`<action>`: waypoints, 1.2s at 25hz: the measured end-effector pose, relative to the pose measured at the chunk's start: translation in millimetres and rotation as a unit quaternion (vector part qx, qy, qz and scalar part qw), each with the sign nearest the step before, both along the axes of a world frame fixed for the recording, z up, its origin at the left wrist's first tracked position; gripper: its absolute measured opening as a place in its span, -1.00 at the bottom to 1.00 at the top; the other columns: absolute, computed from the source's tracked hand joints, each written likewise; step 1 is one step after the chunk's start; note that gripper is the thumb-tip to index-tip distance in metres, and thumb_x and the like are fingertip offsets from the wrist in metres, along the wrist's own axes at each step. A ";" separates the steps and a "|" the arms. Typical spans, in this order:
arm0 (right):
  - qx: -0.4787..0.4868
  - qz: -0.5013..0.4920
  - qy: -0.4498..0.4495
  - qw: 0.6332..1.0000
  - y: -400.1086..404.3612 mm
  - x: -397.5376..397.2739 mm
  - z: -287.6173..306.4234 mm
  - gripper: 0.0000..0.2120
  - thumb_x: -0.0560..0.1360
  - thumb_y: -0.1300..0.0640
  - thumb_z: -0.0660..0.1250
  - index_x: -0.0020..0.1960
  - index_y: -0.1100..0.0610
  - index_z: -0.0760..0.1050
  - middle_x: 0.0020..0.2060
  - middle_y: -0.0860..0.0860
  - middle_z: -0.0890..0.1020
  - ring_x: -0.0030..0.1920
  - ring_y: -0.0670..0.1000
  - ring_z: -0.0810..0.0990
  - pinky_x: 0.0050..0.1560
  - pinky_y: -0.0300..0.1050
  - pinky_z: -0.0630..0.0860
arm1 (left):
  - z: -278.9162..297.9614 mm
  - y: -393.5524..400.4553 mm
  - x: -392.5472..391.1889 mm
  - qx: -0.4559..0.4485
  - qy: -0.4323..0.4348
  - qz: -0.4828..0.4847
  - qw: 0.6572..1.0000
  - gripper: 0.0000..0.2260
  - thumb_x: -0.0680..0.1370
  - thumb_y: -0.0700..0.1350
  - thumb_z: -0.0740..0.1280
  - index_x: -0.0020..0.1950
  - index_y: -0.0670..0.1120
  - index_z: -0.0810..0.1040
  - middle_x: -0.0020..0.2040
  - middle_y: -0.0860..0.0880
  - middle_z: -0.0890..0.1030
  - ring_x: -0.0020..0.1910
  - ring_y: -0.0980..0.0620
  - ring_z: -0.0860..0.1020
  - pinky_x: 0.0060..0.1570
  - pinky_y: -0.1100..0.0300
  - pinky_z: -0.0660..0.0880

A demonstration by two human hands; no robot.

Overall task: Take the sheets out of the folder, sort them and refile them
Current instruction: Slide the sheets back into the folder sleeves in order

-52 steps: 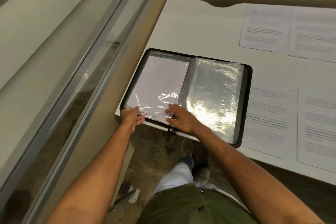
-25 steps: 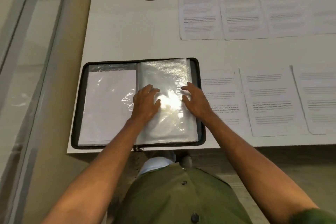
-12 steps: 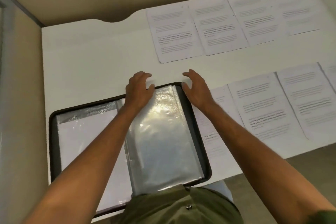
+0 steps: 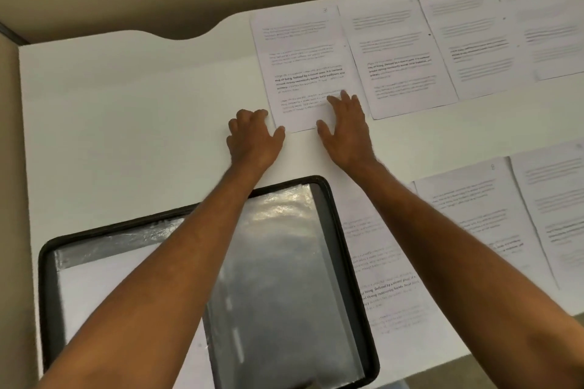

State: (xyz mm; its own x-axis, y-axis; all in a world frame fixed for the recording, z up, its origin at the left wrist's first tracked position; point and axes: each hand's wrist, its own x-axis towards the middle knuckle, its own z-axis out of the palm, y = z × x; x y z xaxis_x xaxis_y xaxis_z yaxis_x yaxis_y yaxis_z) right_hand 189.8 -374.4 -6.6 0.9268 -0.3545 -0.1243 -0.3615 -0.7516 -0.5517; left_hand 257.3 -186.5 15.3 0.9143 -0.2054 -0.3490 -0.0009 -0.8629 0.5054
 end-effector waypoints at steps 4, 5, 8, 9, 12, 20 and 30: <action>-0.076 -0.006 0.013 0.997 -4.5 14.8 -20.6 -0.36 0.69 -0.19 0.14 0.65 0.14 0.19 0.65 0.16 0.18 0.67 0.22 0.06 0.63 0.19 0.09 | -4.2 -26.8 8.1 -0.016 0.014 0.029 0.999 -0.51 0.61 0.17 0.31 0.48 -0.02 0.41 0.43 -0.08 0.37 0.43 -0.13 0.30 0.34 -0.08 0.33; -0.097 -0.006 0.008 0.995 -4.4 14.5 -24.4 -0.35 0.69 -0.21 0.11 0.65 0.14 0.20 0.65 0.16 0.19 0.66 0.22 0.08 0.63 0.18 0.10 | -6.2 -31.2 9.9 -0.047 0.027 0.052 0.997 -0.52 0.61 0.16 0.33 0.46 -0.01 0.42 0.41 -0.07 0.39 0.42 -0.11 0.33 0.35 -0.06 0.34; -0.122 -0.016 -0.013 0.992 -3.1 13.2 -30.6 -0.35 0.69 -0.23 0.05 0.64 0.13 0.22 0.65 0.14 0.21 0.66 0.20 0.11 0.61 0.16 0.12 | -9.9 -35.4 16.5 -0.217 0.059 0.175 0.959 -0.55 0.58 0.02 0.39 0.43 -0.04 0.40 0.24 -0.03 0.55 0.21 -0.06 0.55 0.23 0.00 0.53; -0.122 -0.021 -0.016 0.992 -3.2 14.0 -32.3 -0.36 0.69 -0.22 0.06 0.64 0.12 0.22 0.65 0.13 0.22 0.66 0.19 0.11 0.62 0.15 0.12 | -10.1 -35.9 19.6 -0.259 0.070 0.223 0.937 -0.55 0.58 -0.03 0.40 0.43 -0.04 0.37 0.15 -0.02 0.59 0.10 -0.04 0.62 0.13 0.03 0.60; -0.118 -0.027 -0.019 0.993 -3.3 14.5 -33.1 -0.38 0.69 -0.21 0.07 0.63 0.12 0.24 0.64 0.12 0.23 0.66 0.18 0.12 0.62 0.15 0.12 | -6.8 -38.1 24.3 -0.313 0.129 0.286 0.896 -0.61 0.59 -0.14 0.41 0.38 -0.11 0.40 0.04 -0.02 0.62 -0.09 -0.02 0.68 -0.16 0.08 0.69; 0.001 -0.039 -0.026 0.999 -4.0 1.7 -6.4 -0.43 0.71 -0.12 0.18 0.63 0.11 0.25 0.64 0.10 0.24 0.62 0.12 0.21 0.59 0.09 0.17 | 11.7 -25.5 -5.3 -0.361 0.218 0.225 0.878 -0.70 0.67 -0.36 0.08 0.28 -0.17 0.52 0.12 -0.17 0.68 -0.16 -0.07 0.75 -0.19 0.13 0.69; 0.362 -0.248 -0.035 0.898 29.7 -62.1 66.3 -0.42 0.63 -0.05 0.39 0.57 0.05 0.28 0.44 -0.02 0.49 0.31 -0.06 0.53 0.21 -0.22 0.50 | 51.5 96.2 -102.1 -0.421 0.234 0.212 0.850 -0.77 0.71 -0.32 0.15 0.21 -0.12 0.57 0.11 -0.10 0.72 -0.01 -0.10 0.74 0.01 0.13 0.68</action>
State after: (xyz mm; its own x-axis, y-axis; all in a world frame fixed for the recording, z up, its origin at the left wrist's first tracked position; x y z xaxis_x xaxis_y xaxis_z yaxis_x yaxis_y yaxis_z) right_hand 127.7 -344.7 59.7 0.6913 -0.5758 -0.4366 -0.4985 0.0573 -0.8650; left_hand 155.2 -90.3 66.8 0.7702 -0.2496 -0.5869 0.5907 -0.0679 0.8040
